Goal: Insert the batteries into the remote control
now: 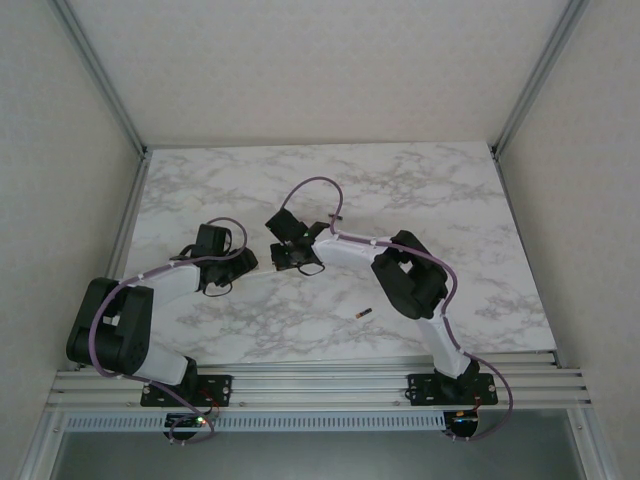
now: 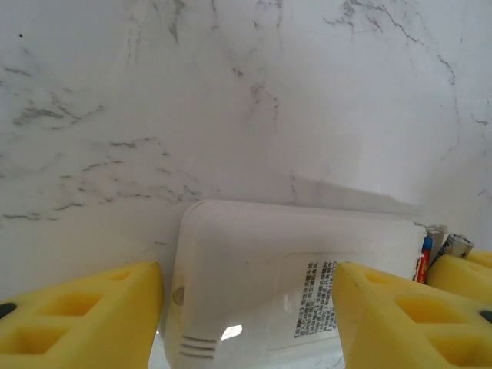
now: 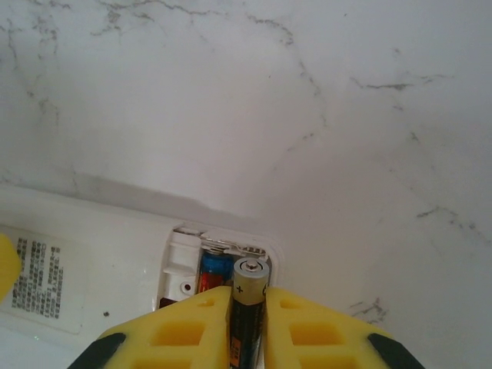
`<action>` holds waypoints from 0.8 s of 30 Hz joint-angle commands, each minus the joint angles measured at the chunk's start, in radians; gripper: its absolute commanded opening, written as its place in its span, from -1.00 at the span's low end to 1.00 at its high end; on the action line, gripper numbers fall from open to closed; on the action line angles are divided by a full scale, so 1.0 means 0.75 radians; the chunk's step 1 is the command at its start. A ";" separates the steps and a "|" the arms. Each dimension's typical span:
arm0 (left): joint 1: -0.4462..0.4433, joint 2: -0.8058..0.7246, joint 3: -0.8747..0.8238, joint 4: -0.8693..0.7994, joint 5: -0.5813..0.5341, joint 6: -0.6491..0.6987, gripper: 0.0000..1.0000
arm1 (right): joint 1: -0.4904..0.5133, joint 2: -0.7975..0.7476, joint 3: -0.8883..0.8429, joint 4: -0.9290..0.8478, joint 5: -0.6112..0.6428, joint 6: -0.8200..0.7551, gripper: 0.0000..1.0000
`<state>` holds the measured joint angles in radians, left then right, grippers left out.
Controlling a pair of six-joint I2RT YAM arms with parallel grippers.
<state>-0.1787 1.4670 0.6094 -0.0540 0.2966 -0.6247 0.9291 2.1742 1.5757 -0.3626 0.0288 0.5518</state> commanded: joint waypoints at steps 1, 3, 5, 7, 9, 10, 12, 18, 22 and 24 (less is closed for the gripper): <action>0.004 0.012 -0.033 0.054 0.048 0.009 0.19 | 0.063 0.005 -0.075 -0.141 -0.110 0.007 -0.59; 0.005 0.015 -0.038 0.060 0.048 0.005 0.19 | 0.064 -0.004 -0.053 -0.158 -0.097 -0.004 -0.57; 0.005 0.018 -0.037 0.060 0.049 0.003 0.19 | 0.063 -0.006 0.008 -0.201 -0.074 -0.013 -0.55; 0.004 0.018 -0.035 0.060 0.048 0.002 0.19 | 0.059 -0.008 0.062 -0.242 -0.054 -0.014 -0.53; 0.004 0.014 -0.031 0.057 0.048 0.002 0.19 | 0.048 -0.011 0.110 -0.269 -0.048 0.000 -0.50; 0.005 0.014 -0.031 0.055 0.047 0.002 0.19 | 0.041 -0.013 0.128 -0.273 -0.052 0.008 -0.48; 0.004 0.012 -0.027 0.053 0.046 0.005 0.19 | 0.032 -0.025 0.144 -0.270 -0.065 0.020 -0.44; 0.004 0.018 -0.029 0.054 0.044 0.009 0.19 | 0.011 -0.051 0.155 -0.271 -0.017 0.034 -0.40; 0.004 0.024 -0.024 0.058 0.050 0.009 0.18 | -0.016 -0.022 0.175 -0.288 0.049 0.081 -0.48; 0.004 0.026 -0.021 0.061 0.055 0.009 0.18 | -0.028 0.000 0.189 -0.286 0.044 0.087 -0.51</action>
<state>-0.1749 1.4662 0.6056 -0.0471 0.3004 -0.6250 0.9276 2.1654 1.6730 -0.5472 0.0273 0.5884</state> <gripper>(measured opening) 0.591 0.250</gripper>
